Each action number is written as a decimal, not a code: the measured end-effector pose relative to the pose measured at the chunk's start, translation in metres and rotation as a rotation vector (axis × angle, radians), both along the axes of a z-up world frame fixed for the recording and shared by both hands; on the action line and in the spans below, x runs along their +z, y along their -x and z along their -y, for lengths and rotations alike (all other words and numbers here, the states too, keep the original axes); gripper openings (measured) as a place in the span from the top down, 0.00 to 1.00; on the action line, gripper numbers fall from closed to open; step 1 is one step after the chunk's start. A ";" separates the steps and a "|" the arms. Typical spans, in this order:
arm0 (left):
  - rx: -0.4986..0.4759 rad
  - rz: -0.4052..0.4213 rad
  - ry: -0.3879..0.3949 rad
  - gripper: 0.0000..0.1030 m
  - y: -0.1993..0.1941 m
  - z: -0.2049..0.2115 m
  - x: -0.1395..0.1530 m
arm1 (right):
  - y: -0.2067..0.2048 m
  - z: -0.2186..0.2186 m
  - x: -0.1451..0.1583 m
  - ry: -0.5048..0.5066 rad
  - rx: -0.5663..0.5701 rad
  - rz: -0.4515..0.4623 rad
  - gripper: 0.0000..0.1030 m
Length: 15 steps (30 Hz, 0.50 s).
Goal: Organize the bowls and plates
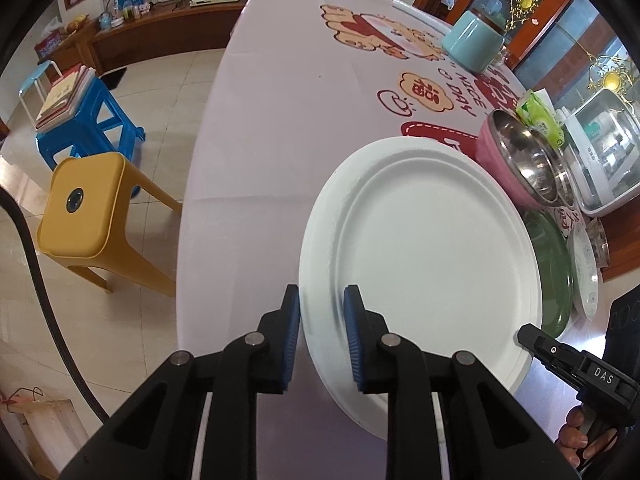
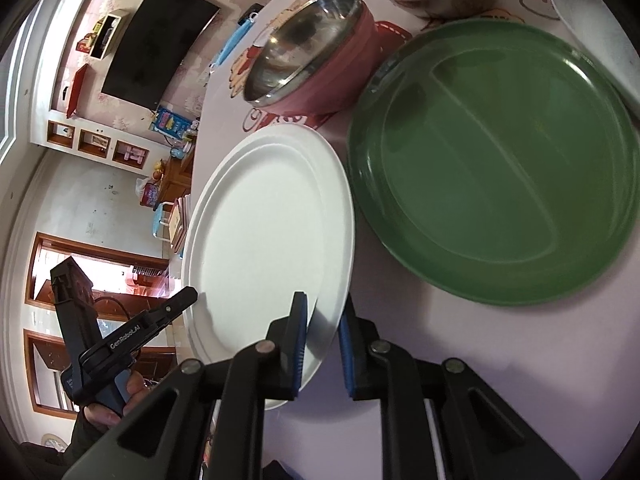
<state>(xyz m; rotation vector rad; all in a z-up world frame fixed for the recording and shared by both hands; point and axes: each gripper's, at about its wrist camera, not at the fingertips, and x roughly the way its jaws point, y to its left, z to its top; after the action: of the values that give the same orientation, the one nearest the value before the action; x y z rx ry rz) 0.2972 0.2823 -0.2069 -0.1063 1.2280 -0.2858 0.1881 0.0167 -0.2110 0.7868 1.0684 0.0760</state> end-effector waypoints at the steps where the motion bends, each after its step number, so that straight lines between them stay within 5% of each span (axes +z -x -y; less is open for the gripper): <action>1: 0.004 0.001 -0.004 0.80 0.004 0.000 0.002 | 0.001 -0.001 0.002 0.009 0.005 0.000 0.86; 15: 0.046 -0.038 0.017 0.79 0.073 -0.007 0.020 | 0.021 0.004 0.027 0.061 0.070 0.032 0.86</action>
<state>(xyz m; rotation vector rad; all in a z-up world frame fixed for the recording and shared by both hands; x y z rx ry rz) 0.2238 0.2894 -0.1868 -0.1548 1.2595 -0.2554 0.1674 0.0122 -0.1838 0.6913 1.0633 0.1151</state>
